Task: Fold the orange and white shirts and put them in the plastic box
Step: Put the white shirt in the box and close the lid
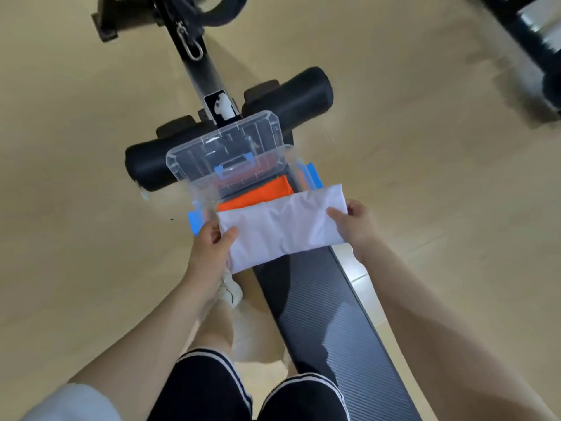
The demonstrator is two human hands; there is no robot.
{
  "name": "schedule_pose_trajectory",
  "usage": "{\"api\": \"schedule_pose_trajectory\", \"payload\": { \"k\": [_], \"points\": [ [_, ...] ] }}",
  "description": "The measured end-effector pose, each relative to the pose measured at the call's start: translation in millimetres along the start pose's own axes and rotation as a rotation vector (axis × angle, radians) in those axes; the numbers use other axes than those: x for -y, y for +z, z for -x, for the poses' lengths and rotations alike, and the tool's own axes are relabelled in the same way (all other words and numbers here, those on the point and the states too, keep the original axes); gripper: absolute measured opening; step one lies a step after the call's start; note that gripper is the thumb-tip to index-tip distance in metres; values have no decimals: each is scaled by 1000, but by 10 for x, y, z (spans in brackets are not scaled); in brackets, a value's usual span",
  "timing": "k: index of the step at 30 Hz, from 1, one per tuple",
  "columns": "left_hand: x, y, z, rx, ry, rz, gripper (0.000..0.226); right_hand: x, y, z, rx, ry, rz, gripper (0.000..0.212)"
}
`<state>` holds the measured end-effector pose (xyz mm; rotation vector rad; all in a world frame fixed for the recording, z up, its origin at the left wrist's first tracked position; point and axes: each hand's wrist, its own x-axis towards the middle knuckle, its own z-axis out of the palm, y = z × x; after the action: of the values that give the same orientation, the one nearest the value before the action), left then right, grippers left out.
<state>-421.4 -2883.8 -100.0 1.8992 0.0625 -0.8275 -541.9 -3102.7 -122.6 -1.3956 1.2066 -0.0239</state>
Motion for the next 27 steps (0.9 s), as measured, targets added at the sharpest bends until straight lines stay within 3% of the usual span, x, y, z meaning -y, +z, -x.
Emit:
{"api": "schedule_pose_trajectory", "payload": {
  "k": [5, 11, 14, 16, 18, 20, 23, 25, 27],
  "points": [
    [-42, -171, -629, 65, -99, -213, 4, 398, 570, -451, -66, 48, 160, 5],
    [306, -230, -1623, 254, -332, -351, 33, 332, 1078, -971, -206, 203, 457, 15],
    [170, -229, -1792, 381, -333, -603, 19, 353, 1240, -1048, -276, 320, 772, 29],
    [-25, -279, -1847, 497, -259, -750, 13, 410, 1347, -1032, -305, 305, 847, 32],
    [-270, -371, -1918, 596, -55, -865, 13, 493, 1464, -973, -317, 266, 777, 34],
    [-535, -484, -2020, 598, 228, -912, 18, 636, 1607, -938, -290, 226, 503, 30],
    [-892, -588, -2249, 388, 660, -965, 32, 937, 1897, -990, -196, 190, 72, 20],
    [-964, -601, -2462, 314, 689, -1067, 41, 1139, 2078, -1064, -155, 188, -85, 15],
    [-978, -582, -2639, 347, 490, -1070, 47, 1278, 2232, -1131, -131, 192, -178, 14]
  ]
}}
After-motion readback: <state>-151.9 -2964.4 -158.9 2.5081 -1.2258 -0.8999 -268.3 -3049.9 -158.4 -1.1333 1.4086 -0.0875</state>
